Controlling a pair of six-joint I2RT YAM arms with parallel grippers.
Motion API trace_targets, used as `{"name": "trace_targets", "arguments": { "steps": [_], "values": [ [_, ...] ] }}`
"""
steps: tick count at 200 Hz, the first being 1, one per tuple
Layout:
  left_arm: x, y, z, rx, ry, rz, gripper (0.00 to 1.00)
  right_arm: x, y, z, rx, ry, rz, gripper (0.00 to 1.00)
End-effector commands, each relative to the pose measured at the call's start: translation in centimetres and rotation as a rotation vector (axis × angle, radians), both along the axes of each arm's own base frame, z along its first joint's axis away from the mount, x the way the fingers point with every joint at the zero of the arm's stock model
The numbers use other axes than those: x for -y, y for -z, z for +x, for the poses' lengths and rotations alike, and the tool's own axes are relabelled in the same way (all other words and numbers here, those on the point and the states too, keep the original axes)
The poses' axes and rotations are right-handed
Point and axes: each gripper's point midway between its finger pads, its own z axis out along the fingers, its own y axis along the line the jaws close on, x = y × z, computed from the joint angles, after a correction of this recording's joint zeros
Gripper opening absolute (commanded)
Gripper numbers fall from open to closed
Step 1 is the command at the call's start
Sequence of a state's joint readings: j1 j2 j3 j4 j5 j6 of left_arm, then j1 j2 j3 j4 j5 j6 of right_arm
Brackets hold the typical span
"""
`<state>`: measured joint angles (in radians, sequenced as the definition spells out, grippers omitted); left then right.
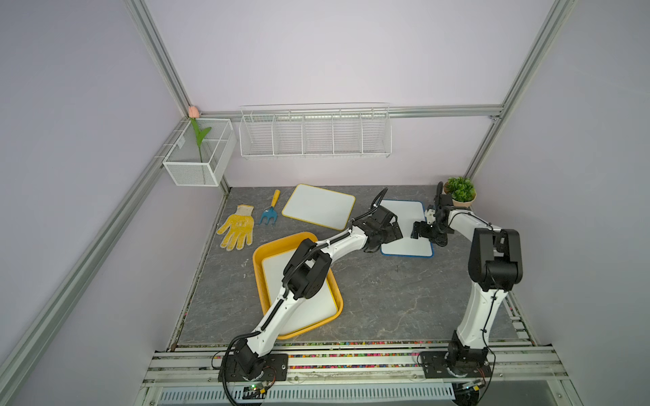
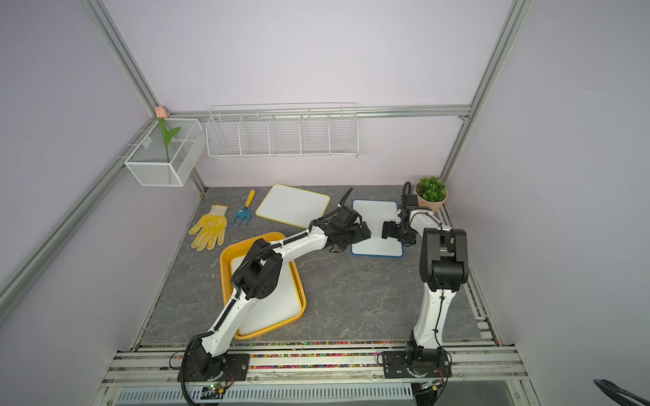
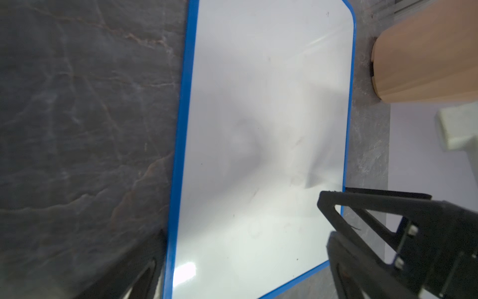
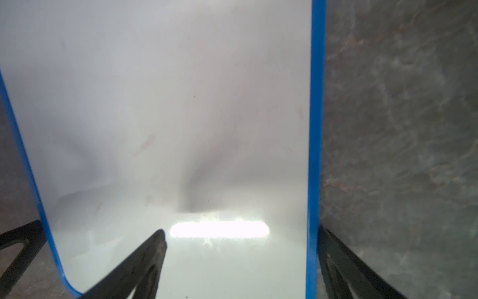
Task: Put the whiteboard into the storage box
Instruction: Move the whiteboard to the center of the board.
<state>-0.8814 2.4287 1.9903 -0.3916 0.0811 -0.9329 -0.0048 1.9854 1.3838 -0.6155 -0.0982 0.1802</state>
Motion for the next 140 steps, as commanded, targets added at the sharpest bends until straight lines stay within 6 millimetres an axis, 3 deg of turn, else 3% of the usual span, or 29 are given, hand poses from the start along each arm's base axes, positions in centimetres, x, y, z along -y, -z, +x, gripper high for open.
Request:
{"name": "trace_targets", "arguments": {
  "steps": [1,28,98,114,140],
  "values": [
    [-1.9,3.6,-3.6,-0.115,0.05,0.084,0.99,-2.5,-1.1,-2.5,-0.023,0.01,0.061,0.92],
    [-3.7,3.4,-5.4,-0.131,0.058,0.081,0.99,-3.2,-1.1,-5.1,-0.023,0.041,0.089,0.92],
    [-7.8,2.1,-10.3,-0.136,0.06,0.058,0.98,-7.6,-1.6,-11.7,-0.022,0.0,0.029,0.92],
    [-8.6,1.6,-11.2,-0.12,0.065,0.067,0.98,-7.6,-2.3,-12.3,0.014,0.013,0.029,0.92],
    [-10.3,0.3,-11.6,-0.072,0.067,0.11,0.98,-6.7,-5.1,-12.2,0.119,0.044,0.014,0.9]
  ]
}}
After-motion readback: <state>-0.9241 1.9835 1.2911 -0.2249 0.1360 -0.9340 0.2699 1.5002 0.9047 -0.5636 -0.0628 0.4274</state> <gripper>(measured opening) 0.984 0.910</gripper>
